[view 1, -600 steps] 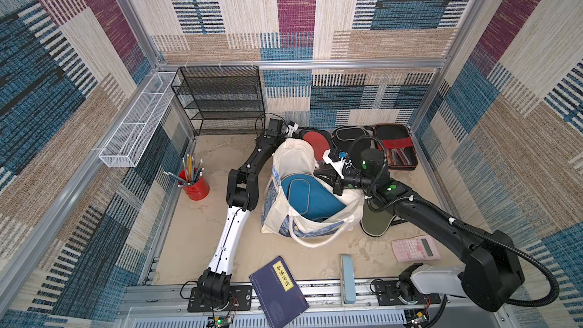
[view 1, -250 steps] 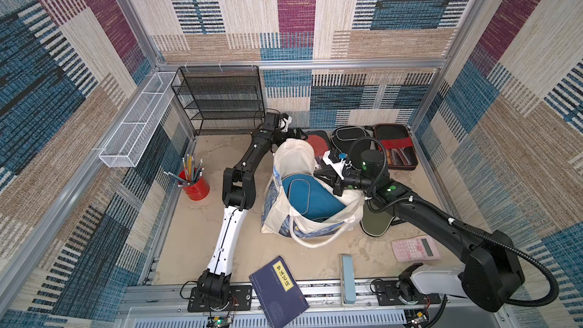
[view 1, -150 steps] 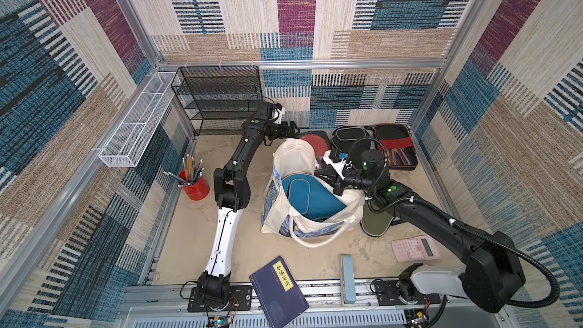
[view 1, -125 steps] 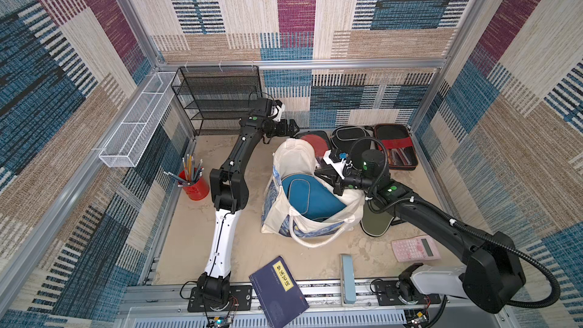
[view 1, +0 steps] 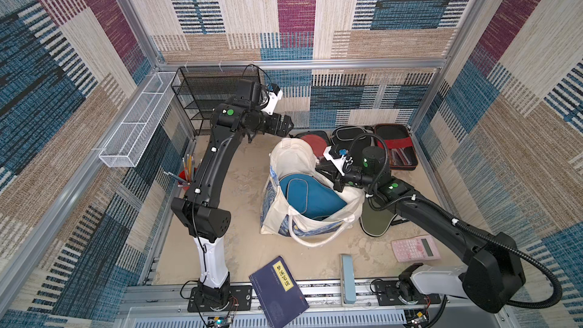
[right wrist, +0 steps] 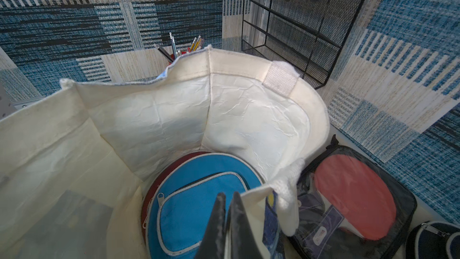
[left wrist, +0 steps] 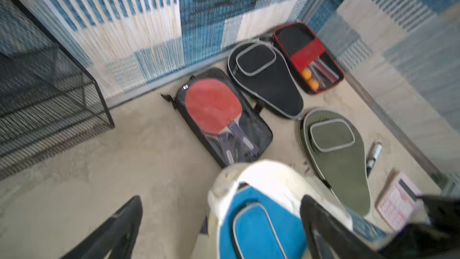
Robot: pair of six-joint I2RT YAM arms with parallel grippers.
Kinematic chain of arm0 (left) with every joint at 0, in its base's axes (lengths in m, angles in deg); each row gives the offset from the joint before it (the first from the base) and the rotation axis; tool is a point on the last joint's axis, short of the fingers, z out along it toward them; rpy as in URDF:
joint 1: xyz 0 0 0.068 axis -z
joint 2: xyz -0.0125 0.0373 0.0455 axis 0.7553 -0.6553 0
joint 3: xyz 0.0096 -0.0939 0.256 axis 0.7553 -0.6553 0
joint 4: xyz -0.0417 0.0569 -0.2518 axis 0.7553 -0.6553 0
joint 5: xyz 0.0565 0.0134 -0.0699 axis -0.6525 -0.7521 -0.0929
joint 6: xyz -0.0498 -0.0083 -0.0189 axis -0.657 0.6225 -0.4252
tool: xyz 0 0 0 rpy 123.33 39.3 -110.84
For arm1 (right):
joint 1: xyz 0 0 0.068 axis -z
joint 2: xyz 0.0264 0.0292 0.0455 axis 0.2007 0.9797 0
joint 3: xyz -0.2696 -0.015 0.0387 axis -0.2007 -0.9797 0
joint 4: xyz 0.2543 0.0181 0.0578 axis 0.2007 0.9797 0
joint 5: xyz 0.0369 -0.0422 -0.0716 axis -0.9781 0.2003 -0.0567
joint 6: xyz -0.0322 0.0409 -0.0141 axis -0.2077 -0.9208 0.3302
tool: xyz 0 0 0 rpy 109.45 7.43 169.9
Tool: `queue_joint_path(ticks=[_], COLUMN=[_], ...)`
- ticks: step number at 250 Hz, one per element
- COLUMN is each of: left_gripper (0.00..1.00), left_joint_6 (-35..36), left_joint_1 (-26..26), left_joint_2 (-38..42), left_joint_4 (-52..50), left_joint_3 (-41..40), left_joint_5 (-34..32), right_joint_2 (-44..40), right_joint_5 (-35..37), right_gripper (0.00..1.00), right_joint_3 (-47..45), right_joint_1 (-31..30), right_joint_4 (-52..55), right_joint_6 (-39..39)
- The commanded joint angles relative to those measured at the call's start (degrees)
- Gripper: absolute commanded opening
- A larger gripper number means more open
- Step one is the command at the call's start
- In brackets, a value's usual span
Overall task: Remove the ping pong set from the canvas bag
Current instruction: Adjust the canvas bag at the center of the board, then pick up the ping pong set from the canvas bag.
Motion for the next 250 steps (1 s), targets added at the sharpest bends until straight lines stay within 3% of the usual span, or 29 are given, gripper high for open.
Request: queue_joint_path(ticks=[1,51,68,83,105,115,152,189,199,218,250], left_gripper=[0.99,0.96,0.89,0.73,0.18,0.00,0.00,0.00,0.00,0.00,0.00], left_joint_6=[3.4,2.6,2.4,2.4,2.5,2.6,2.9,3.6,3.5,2.5,2.2], left_joint_1=[1.7,3.0,3.0,3.0,3.0,3.0,3.0,3.0,3.0,3.0,2.9], left_joint_2=[3.6,6.6,6.6,6.3,5.8,6.0,9.2,15.6,17.5,20.1,21.2], left_joint_4=[-6.1,-6.1,-6.1,-6.0,-5.7,-5.2,-0.8,7.8,10.9,14.7,15.5], left_joint_3=[-7.6,-18.8,-20.0,-20.3,-19.7,-19.2,-18.5,-23.0,-25.3,-29.0,-32.6], left_joint_5=[-7.0,-11.0,-10.1,-8.7,-7.0,-6.5,-5.4,-3.4,-2.2,-0.2,2.1], right_joint_2=[-0.7,-0.4,0.0,0.5,1.0,1.3,2.6,3.0,2.8,2.6,3.7], right_joint_5=[1.2,3.2,3.9,4.4,5.4,6.1,8.9,7.7,8.3,10.3,10.0], right_gripper=[0.00,0.00,0.00,0.00,0.00,0.00,0.00,0.69,0.83,0.94,0.98], right_joint_3=[1.1,4.4,5.8,7.0,8.7,9.6,15.4,24.1,25.5,27.2,27.1], right_joint_1=[-0.2,-0.2,-0.2,-0.2,-0.2,-0.2,-0.2,-2.1,-3.9,-7.9,-13.3], right_joint_4=[0.6,5.4,6.9,8.2,10.0,11.0,16.3,24.1,25.5,27.7,30.4], right_joint_6=[0.8,2.3,3.0,3.4,4.1,4.5,5.8,6.8,7.2,7.6,6.9])
